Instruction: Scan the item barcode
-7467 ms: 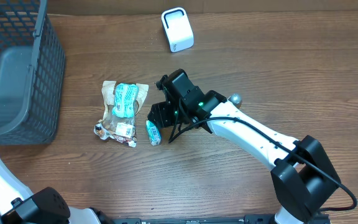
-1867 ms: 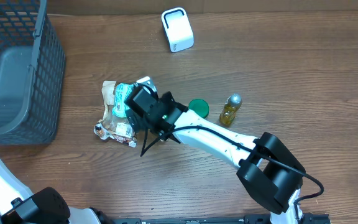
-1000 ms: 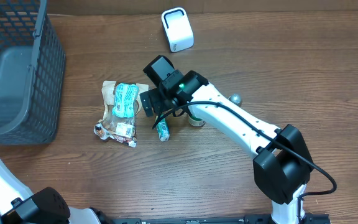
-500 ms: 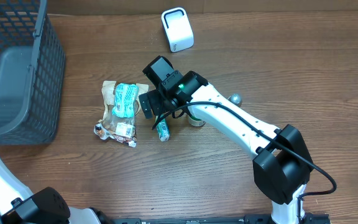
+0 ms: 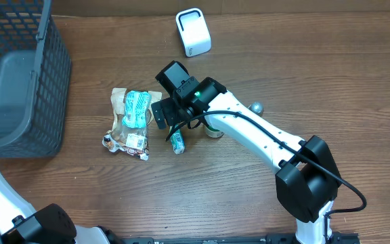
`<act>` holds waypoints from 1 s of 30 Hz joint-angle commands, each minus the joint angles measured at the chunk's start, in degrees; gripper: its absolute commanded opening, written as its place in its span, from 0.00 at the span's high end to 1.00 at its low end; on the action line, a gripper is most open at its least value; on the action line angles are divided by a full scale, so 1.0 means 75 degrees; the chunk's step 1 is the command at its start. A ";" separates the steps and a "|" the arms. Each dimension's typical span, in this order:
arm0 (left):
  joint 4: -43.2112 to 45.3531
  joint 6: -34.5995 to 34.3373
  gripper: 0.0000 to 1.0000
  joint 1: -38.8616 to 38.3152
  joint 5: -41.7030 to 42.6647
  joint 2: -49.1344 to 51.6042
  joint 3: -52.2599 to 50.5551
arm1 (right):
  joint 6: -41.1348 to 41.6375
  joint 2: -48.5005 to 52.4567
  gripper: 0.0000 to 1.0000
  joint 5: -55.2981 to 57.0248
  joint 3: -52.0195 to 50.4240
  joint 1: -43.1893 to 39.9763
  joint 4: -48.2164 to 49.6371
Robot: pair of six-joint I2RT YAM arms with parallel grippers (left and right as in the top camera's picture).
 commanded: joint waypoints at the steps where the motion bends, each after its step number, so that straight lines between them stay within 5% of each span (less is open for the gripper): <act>1: 0.0006 0.0149 0.00 -0.0006 0.0064 0.0061 0.0134 | -0.0035 -0.0294 0.00 -0.0015 0.0221 0.0020 0.0012; 30: 0.0006 0.0149 0.00 -0.0006 0.0064 0.0061 0.0134 | -0.0035 -0.0294 0.00 -0.0015 0.0221 0.0020 -0.0440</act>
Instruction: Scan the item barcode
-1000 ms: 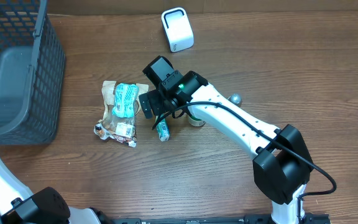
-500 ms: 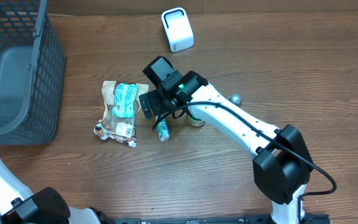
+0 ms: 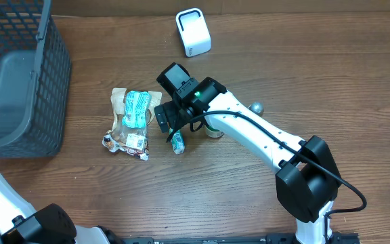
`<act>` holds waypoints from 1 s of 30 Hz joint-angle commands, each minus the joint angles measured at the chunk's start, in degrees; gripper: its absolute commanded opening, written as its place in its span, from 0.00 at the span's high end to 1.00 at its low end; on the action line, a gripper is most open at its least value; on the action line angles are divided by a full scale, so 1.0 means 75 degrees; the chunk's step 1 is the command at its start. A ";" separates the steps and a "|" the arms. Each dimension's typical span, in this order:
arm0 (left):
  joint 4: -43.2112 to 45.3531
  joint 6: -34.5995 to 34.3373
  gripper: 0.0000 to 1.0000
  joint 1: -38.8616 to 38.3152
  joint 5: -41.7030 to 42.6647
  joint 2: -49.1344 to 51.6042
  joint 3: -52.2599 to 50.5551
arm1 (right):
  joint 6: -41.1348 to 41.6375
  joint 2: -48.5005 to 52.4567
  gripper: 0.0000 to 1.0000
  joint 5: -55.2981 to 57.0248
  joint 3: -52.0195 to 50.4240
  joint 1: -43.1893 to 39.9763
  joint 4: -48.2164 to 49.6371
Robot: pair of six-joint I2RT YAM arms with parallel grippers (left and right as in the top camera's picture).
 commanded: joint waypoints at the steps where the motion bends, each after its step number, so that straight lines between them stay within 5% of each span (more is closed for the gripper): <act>1: 0.0006 0.0149 0.01 -0.0006 0.0067 0.0061 0.0134 | -0.0035 -0.0294 0.00 -0.0015 0.0221 0.0020 0.0017; 21: 0.0006 0.0149 0.00 -0.0006 0.0064 0.0061 0.0134 | -0.0052 -0.0312 0.00 -0.0015 0.0274 0.0017 0.0495; 30: 0.0006 0.0149 0.00 -0.0006 0.0064 0.0061 0.0134 | -0.0017 -0.0388 0.00 0.0924 0.3115 -0.0513 -0.1635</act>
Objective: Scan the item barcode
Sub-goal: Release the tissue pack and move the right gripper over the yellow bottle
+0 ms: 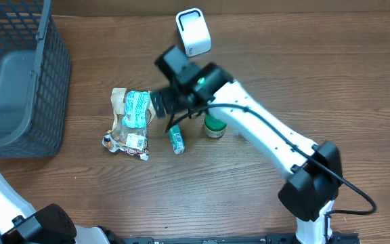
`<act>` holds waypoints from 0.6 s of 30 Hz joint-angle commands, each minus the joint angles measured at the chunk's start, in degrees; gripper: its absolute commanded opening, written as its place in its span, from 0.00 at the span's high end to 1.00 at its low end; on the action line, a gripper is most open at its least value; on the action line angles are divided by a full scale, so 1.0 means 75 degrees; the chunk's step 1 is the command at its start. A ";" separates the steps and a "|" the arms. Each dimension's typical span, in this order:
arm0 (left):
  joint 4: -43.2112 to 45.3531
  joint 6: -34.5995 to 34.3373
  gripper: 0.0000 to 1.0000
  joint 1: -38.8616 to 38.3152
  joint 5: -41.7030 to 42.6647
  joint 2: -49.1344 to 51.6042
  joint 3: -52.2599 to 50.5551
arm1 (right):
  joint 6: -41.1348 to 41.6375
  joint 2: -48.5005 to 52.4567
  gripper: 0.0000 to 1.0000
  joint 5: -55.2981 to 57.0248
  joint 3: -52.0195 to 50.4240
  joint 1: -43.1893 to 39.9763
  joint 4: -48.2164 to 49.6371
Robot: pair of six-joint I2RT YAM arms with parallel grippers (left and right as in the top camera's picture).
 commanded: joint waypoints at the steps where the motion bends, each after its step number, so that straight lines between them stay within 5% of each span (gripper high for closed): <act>1: 0.0006 0.0149 0.00 -0.0006 0.0067 0.0061 0.0134 | 0.0087 -0.0388 0.00 0.0982 0.1463 -0.0437 -0.0656; 10: 0.0006 0.0149 0.00 -0.0006 0.0067 0.0061 0.0134 | 0.1886 -0.0364 0.00 0.1693 0.2477 -0.2206 -0.3133; 18: 0.0003 0.0149 0.00 -0.0006 0.0067 0.0061 0.0134 | 0.1897 -0.0321 0.00 0.0997 0.2416 -0.3567 -0.3908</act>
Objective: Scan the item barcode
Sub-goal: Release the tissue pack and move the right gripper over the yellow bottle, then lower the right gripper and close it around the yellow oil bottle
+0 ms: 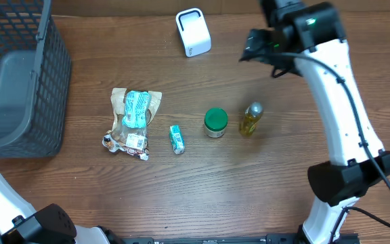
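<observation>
Several items lie on the wooden table in the overhead view: a heap of snack packets (pixel 133 120), a small green-and-white tube (pixel 176 138), a green-lidded jar (pixel 215 123) and a yellowish bottle (pixel 250 118). The white barcode scanner (pixel 193 32) stands at the far edge. My right gripper (pixel 252 46) hangs high at the far right, well away from the items and right of the scanner. It is too dark and small to tell its jaws, and nothing shows in it. My left gripper is out of view.
A dark wire basket (pixel 26 74) holding a grey bin fills the far left. Part of the left arm runs along the left edge. The right arm's white links (pixel 347 115) cross the right side above the table.
My right arm was raised over the tube and packets near the scanner. It is now far to the upper right, uncovering the jar and the bottle. The tube still lies on the table.
My right gripper was low over the small tube beside the jar at the first two moments. Then it stood higher, between the packets and the scanner, with the tube left lying. Now it is away at the upper right, and no item has changed place.
</observation>
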`<act>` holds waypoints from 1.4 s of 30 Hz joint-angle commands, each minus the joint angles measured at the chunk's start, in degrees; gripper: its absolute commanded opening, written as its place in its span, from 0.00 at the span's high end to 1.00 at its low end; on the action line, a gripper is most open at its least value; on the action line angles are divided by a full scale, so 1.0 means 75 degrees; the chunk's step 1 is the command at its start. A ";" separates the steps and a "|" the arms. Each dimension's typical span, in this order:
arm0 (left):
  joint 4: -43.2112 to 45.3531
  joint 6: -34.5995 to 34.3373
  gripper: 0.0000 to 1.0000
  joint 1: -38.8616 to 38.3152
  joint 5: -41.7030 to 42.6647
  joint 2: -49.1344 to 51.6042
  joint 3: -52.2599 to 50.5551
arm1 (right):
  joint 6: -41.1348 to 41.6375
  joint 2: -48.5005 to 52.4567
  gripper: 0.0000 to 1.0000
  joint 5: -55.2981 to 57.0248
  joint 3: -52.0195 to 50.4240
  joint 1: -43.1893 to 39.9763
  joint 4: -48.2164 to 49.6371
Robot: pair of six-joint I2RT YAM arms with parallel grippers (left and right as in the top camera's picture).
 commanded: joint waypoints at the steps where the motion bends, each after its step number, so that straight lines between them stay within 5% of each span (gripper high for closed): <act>1: 0.0006 0.0149 0.01 -0.0006 0.0064 0.0061 0.0134 | 0.0195 -0.0009 0.00 -0.0472 0.0009 -0.0303 -0.0318; 5: 0.0006 0.0149 0.00 -0.0006 0.0067 0.0061 0.0134 | 0.0198 -0.0009 0.12 -0.0970 -0.0058 -0.0606 -0.0743; 12: 0.0006 0.0149 0.00 -0.0006 0.0067 0.0061 0.0134 | 0.0548 0.0006 0.15 -0.1501 -0.0930 -0.0530 -0.0664; 25: 0.0006 0.0149 0.00 -0.0006 0.0067 0.0061 0.0134 | 0.1107 0.0006 0.11 -0.1504 -0.3144 -0.0149 0.0510; 42: 0.0006 0.0149 0.00 -0.0006 0.0064 0.0061 0.0134 | 0.1113 0.0020 0.10 -0.1361 -0.4205 0.0201 0.1180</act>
